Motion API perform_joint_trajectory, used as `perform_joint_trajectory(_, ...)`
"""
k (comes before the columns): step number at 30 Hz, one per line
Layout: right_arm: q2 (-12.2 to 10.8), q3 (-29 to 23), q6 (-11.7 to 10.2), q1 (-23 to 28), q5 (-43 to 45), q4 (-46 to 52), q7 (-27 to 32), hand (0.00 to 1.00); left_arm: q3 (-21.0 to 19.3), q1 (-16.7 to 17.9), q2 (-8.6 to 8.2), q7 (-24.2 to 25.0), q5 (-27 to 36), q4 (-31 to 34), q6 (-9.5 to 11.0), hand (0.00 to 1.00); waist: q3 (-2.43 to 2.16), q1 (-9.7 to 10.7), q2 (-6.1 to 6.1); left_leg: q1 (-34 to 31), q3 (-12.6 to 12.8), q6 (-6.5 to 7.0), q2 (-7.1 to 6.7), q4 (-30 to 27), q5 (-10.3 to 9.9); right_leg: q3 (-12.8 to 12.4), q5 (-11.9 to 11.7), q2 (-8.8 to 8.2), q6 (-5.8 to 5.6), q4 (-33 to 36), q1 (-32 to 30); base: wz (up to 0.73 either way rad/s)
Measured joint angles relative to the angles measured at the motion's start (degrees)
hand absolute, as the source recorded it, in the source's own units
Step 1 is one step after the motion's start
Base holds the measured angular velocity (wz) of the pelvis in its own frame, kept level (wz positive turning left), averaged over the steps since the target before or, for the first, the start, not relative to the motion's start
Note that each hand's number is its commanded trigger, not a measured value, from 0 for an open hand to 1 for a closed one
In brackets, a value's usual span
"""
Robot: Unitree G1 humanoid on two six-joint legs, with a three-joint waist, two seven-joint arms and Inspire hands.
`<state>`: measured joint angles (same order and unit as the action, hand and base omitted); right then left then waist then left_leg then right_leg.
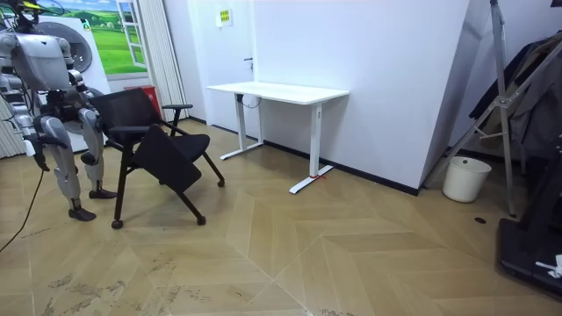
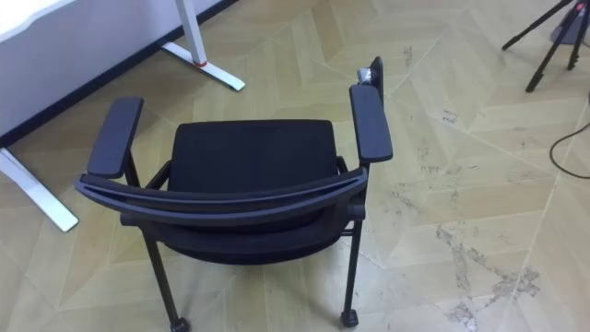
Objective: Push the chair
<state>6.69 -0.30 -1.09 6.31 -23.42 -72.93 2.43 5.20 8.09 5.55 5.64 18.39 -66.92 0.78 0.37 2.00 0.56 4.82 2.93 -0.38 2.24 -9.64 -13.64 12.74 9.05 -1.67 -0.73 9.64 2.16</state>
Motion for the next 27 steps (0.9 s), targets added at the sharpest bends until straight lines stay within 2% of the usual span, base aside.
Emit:
perform_joint_trajectory(8,-0.1,-1.0,1.2,-0.1,-0.4,0.1,0.0,0.00,-0.2,0.0,-0.01,-0.1,0.0,0.1,-0.6,0.00,0.05,0.1,0.11,0.0,0.0,0.00,-0.01,0.0,0.0,-0.1,0.0,-0.01,-0.01,0.0,0.0,0.00)
perform_joint_trajectory(21,-0.4,-2.1,1.3,-0.2,-1.3,-0.4,0.0,0.00,-1.5,0.4,-0.16,0.0,0.2,0.0,-0.6,0.00,0.13,0.7,-0.18,0.9,-0.3,0.00,-0.08,0.1,0.0,0.2,0.2,-0.07,-0.16,-0.2,1.0,0.01)
perform_joint_trajectory(27,-0.5,-2.2,2.0,-0.2,-1.5,-0.1,1.3,0.00,-2.4,1.0,-0.25,-1.9,2.3,0.0,-0.6,0.00,0.14,0.5,-0.32,1.6,-0.5,0.00,-0.08,0.1,0.0,0.8,0.3,-0.14,-0.16,-0.1,1.9,0.04)
